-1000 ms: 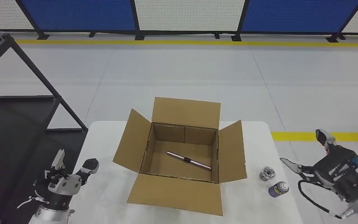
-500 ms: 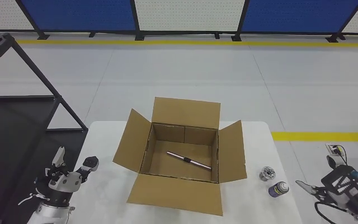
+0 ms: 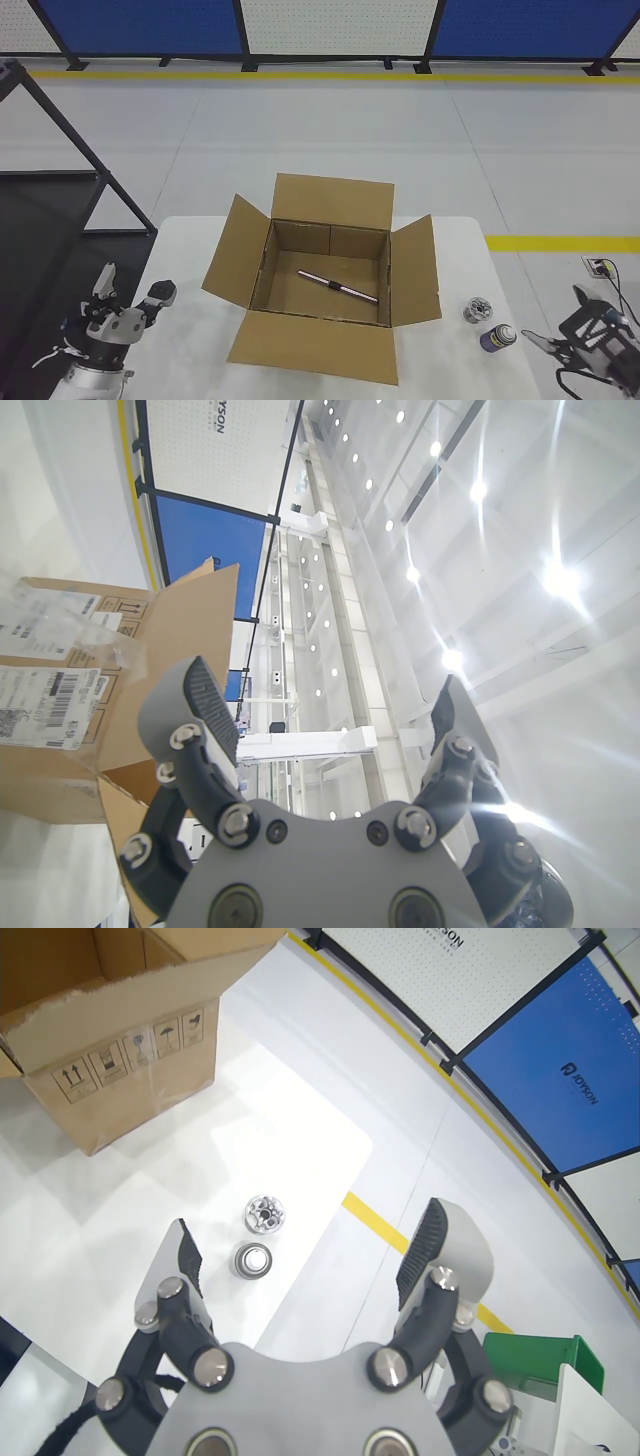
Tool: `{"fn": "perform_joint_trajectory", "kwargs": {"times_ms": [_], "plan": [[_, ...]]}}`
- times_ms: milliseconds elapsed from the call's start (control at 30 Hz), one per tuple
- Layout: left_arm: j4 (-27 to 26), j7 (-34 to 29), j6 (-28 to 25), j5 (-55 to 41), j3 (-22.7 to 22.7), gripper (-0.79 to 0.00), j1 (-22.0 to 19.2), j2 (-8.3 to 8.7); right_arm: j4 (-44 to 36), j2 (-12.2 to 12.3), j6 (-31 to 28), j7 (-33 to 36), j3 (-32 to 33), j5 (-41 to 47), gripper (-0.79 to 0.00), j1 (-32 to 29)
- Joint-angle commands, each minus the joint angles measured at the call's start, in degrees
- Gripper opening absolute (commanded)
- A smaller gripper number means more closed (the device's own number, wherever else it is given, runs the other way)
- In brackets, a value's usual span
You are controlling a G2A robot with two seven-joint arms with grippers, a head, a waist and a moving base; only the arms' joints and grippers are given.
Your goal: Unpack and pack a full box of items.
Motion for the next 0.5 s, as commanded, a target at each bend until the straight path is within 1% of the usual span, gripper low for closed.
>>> {"fn": "perform_joint_trajectory", "kwargs": {"times_ms": [0,67,167,267,333,467], "plan": [[0.12,-0.11,0.02,-0.1,-0.11,0.0,-0.05,0.02,1.63,0.26,-1.35,0.61,-0.92,-0.35,0.0,0.08],[0.18,-0.11,0.07,-0.19,-0.15,0.0,-0.22,0.04,3.63,0.51,-2.28,1.4,-1.79,-0.46,0.0,0.12],[0.23,0.05,0.01,-0.13,0.06,0.0,-0.62,0.04,7.85,0.74,-1.27,3.3,-3.87,1.03,0.0,0.68],[0.27,0.19,-0.03,-0.05,0.12,0.0,-0.75,0.04,13.27,0.97,-1.64,4.64,-5.8,6.63,0.0,1.77],[0.27,0.19,-0.03,-0.05,0.12,0.0,-0.75,0.04,16.35,1.28,-3.18,6.2,-6.83,10.68,0.0,2.62],[0.27,0.19,-0.03,-0.05,0.12,0.0,-0.75,0.04,20.61,1.8,-1.97,9.49,-8.51,15.74,0.0,4.63]]}}
